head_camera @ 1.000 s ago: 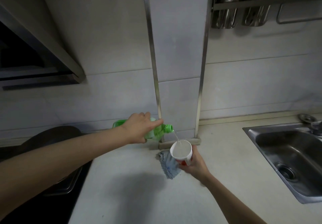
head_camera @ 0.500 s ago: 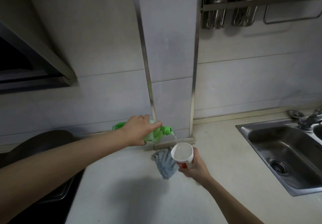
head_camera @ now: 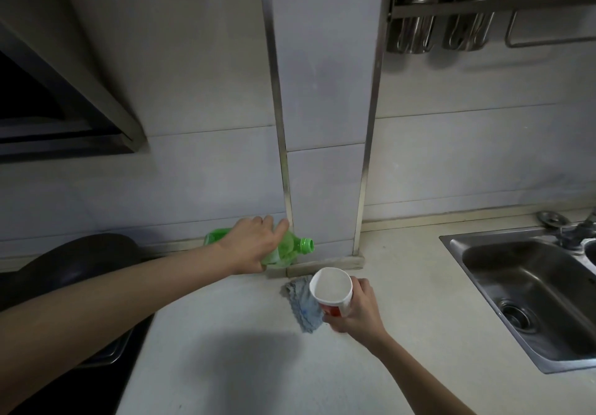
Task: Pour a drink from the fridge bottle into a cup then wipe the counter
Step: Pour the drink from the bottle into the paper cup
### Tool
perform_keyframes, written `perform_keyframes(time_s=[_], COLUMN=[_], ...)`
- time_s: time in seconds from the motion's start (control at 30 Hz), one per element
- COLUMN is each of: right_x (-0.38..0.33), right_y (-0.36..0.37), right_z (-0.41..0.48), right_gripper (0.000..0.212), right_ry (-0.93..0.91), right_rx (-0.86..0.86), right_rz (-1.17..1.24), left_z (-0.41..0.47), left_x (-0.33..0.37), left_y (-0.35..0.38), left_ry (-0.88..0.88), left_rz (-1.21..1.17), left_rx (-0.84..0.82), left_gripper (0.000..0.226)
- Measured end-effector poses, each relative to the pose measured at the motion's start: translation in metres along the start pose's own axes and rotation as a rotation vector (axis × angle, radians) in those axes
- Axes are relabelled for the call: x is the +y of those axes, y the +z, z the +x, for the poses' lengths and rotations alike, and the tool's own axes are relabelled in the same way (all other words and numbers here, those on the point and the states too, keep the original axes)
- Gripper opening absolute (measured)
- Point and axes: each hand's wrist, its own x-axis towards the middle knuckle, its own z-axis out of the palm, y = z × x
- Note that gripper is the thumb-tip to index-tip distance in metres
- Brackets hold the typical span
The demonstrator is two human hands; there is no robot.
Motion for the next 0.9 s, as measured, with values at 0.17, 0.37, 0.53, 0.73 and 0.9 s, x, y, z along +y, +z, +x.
perform_keyframes(time_s=[0.17,0.37,0.53,0.73,0.9], right_x=[-0.004,-0.01,-0.011,-0.007,-0.005], right_y=[0.005,0.011,0.012,0.012,0.013], right_z=[0.004,0.008,0.008,0.006,0.005], right_gripper=[0.092,0.088,0.091,0.092,0.092], right_ry=[0.006,-0.014,-0.013,-0.013,0.007], right_rx=[-0.011,-0.026,-0.043,-0.039,-0.039], right_rz=[0.051,0.069,0.079,0.08,0.098], left_z=[-0.002,-0.003,-0.001,0.002,0.006], left_x=[-0.004,-0.004,-0.003,-0.005,-0.005], left_y=[0.001,0.002,0.001,0.001,0.003], left_ry=[0.013,0.037,0.033,0.034,0.032], left_rz=[0.01,0.048,0.06,0.069,0.065], left_rx=[-0.014,-0.03,-0.031,-0.038,-0.03], left_gripper=[0.077,0.078,0.079,0.077,0.077])
